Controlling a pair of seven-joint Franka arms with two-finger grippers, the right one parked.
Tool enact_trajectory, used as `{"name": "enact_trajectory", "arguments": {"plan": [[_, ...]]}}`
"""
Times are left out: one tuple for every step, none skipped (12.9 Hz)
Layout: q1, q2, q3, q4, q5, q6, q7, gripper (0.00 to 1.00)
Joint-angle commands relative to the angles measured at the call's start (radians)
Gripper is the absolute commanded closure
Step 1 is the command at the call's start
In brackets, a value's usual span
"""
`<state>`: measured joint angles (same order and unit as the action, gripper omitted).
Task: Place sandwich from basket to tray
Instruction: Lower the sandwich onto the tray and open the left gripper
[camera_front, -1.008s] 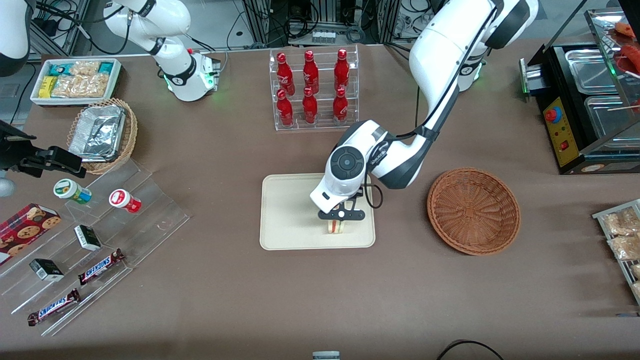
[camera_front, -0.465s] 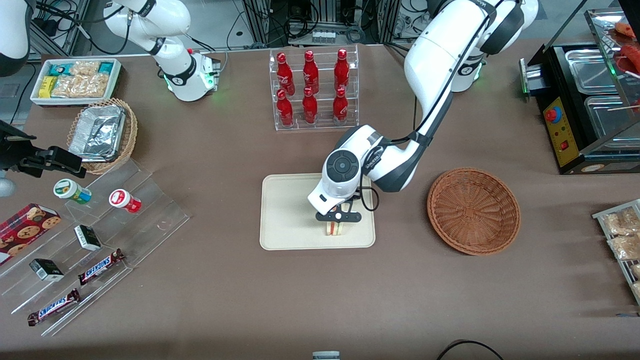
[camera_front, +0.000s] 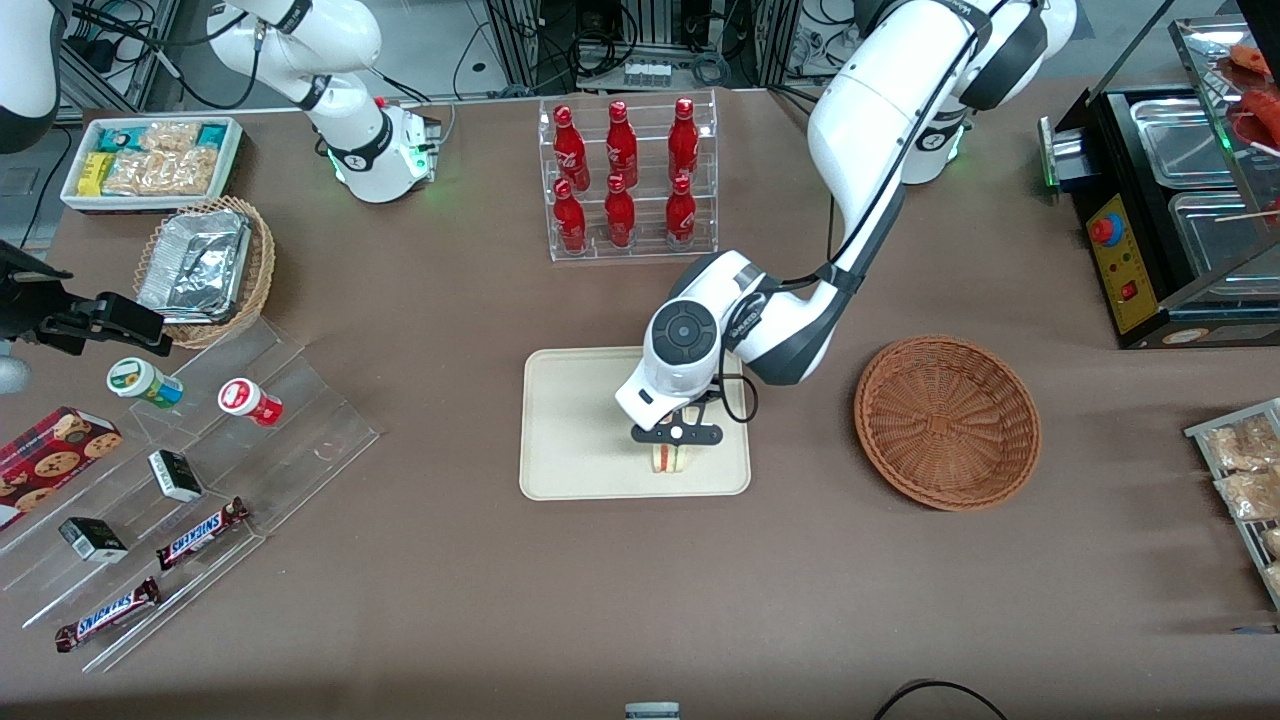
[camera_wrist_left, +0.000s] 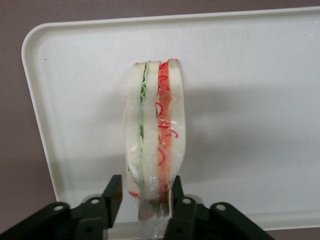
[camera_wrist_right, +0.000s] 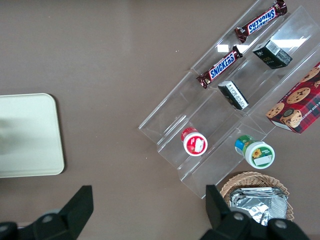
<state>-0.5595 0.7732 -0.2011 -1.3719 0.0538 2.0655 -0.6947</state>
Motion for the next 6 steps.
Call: {"name": "enact_trajectory", "arguments": {"plan": [[-0.005, 0.003, 0.011, 0.036, 0.008, -0.008, -0.032, 0.00], [-0.002, -0.002, 0.011, 0.048, 0.009, -0.011, -0.057, 0.00], [-0.002, -0.006, 0.014, 0.057, 0.018, -0.019, -0.062, 0.00], [-0.002, -0.020, 0.022, 0.057, 0.020, -0.019, -0.057, 0.00], [0.000, -0.028, 0.029, 0.057, 0.014, -0.018, -0.054, 0.00], [0.007, -0.037, 0.031, 0.057, 0.006, -0.007, -0.063, 0.00]]}}
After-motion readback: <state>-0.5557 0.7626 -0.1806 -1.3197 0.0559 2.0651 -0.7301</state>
